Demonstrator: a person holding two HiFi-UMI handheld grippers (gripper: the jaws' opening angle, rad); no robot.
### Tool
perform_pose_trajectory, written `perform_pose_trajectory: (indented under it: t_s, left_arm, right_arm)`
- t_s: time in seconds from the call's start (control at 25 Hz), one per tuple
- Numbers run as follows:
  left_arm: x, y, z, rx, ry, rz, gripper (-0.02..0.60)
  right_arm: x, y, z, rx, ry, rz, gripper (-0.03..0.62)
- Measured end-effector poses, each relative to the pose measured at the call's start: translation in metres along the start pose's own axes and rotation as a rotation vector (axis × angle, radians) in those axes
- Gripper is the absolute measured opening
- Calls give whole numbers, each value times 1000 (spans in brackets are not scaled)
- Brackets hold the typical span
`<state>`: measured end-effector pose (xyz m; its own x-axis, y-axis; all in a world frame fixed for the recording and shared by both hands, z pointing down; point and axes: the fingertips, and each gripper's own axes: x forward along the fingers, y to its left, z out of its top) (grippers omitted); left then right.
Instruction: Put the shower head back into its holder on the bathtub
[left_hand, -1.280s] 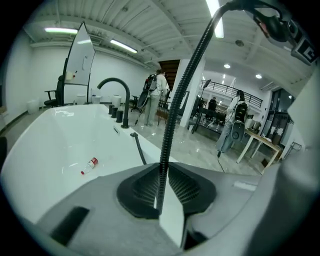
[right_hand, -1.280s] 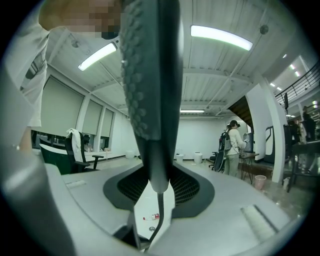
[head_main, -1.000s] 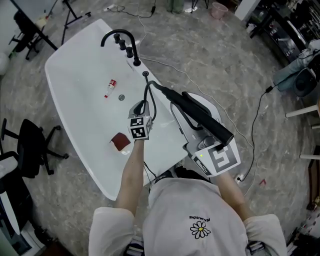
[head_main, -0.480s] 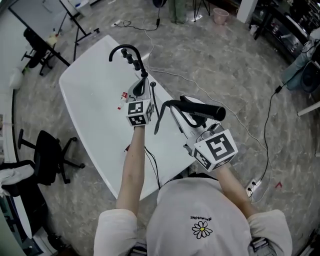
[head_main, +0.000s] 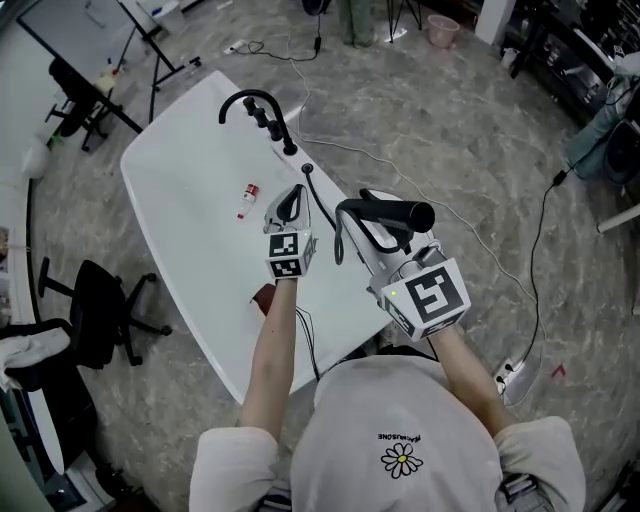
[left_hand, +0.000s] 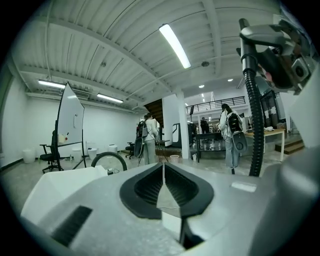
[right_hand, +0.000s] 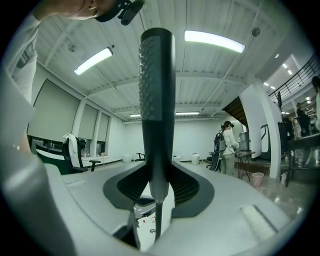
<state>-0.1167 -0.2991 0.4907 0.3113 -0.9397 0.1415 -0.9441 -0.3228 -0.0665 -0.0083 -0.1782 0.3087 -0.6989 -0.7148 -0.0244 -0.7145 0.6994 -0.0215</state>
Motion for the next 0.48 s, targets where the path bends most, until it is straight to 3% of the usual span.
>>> perform_pose_trajectory:
  t_s: [0.32,0.48]
  left_arm:
    - [-16,-19,-56,-43,99,-75,163]
    - [-31,-40,-90,-62,165,-139,202]
  right_arm:
    - [14,-7,-1,-7,3,0,140]
    - [25,-8,5,-18,-7,4,140]
